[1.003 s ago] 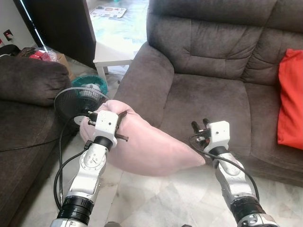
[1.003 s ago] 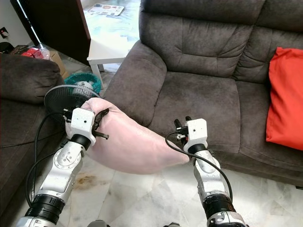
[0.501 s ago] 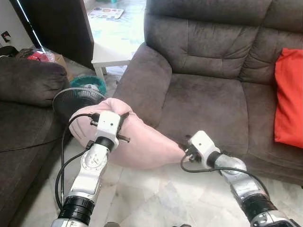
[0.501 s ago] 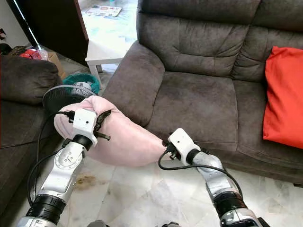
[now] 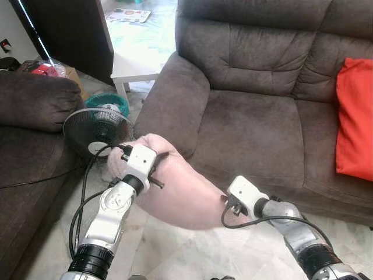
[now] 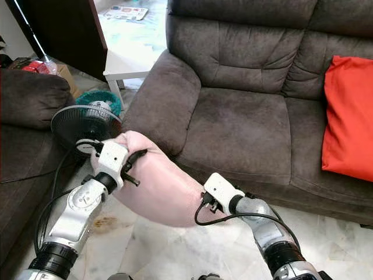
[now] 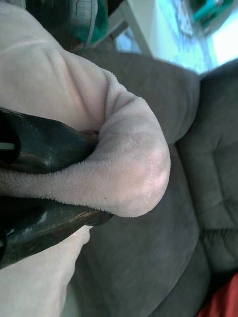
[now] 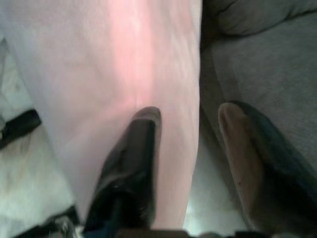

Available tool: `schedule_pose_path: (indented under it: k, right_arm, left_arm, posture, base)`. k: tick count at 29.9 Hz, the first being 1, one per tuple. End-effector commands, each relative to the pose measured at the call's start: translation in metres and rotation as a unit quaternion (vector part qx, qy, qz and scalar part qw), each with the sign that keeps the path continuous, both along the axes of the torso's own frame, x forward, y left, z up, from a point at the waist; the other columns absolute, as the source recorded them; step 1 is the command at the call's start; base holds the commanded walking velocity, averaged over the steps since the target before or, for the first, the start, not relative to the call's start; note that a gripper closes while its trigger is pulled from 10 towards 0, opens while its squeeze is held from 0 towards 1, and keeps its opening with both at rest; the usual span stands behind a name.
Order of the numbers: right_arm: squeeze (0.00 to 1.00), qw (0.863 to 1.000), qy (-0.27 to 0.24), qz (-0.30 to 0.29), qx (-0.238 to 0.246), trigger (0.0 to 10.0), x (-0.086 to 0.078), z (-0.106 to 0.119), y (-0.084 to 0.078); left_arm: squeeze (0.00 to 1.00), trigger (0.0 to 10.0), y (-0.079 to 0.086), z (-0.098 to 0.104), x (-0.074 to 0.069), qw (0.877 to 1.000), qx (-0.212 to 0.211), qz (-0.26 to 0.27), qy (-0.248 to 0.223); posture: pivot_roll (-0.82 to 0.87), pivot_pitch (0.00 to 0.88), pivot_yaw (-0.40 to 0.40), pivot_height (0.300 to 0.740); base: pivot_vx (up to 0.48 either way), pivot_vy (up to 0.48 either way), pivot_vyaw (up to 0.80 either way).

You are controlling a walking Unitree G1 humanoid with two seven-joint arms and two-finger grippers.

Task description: Move the pillow to the sofa from floor

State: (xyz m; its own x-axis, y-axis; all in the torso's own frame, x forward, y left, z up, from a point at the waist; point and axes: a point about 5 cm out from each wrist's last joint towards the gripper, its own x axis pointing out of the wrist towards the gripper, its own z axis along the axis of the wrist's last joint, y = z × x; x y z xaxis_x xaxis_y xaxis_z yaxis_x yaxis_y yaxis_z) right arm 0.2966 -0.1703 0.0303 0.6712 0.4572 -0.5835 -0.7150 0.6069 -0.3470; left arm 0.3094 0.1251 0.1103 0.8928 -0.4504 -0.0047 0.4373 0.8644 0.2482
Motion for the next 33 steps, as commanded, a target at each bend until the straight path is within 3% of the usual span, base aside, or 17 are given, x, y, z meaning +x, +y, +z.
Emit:
schedule_pose_path:
  k: [1, 10, 12, 23, 26, 33]
  right_arm:
    - [1.0, 1.0, 0.021, 0.002, -0.005, 10.0, -0.006, -0.007, -0.001]
    - [0.97, 0.999, 0.03, 0.012, -0.018, 10.0, -0.007, -0.003, -0.011]
    - [0.0, 0.999, 0.037, 0.013, -0.025, 10.0, -0.009, -0.005, -0.012]
    - [0.0, 0.989, 0.123, 0.068, -0.054, 10.0, -0.031, -0.024, -0.009]
    - [0.0, 0.99, 0.111, 0.025, -0.086, 10.0, -0.028, -0.031, -0.017]
    - [0.0, 0.988, 0.109, -0.008, -0.105, 10.0, -0.029, -0.035, -0.022]
  left_arm:
    - [0.0, 10.0, -0.003, 0.015, 0.003, 0.999, -0.003, -0.013, -0.032]
    - [0.0, 10.0, -0.006, 0.009, 0.001, 0.999, 0.015, -0.021, -0.027]
    - [0.0, 10.0, -0.006, 0.009, 0.002, 0.999, 0.018, -0.02, -0.028]
    - [0.0, 10.0, -0.002, 0.008, 0.003, 0.999, 0.031, -0.013, -0.03]
    - [0.0, 10.0, -0.002, 0.008, 0.003, 0.999, 0.034, -0.013, -0.03]
    - [0.0, 10.0, -0.003, 0.008, 0.003, 0.999, 0.037, -0.014, -0.029]
  posture:
    - [0.14, 0.112, -0.002, 0.74]
    - [0.13, 0.112, -0.003, 0.74]
    - [0.13, 0.111, -0.002, 0.74]
    - [0.13, 0.108, -0.004, 0.74]
    - [0.14, 0.103, -0.005, 0.74]
    - [0.14, 0.096, -0.005, 0.74]
  base:
    - [0.0, 0.0, 0.0]
    - [0.0, 0.0, 0.0]
    - [0.0, 0.0, 0.0]
    - [0.0, 0.0, 0.0]
    - [0.0, 0.0, 0.0]
    - [0.0, 0.0, 0.0]
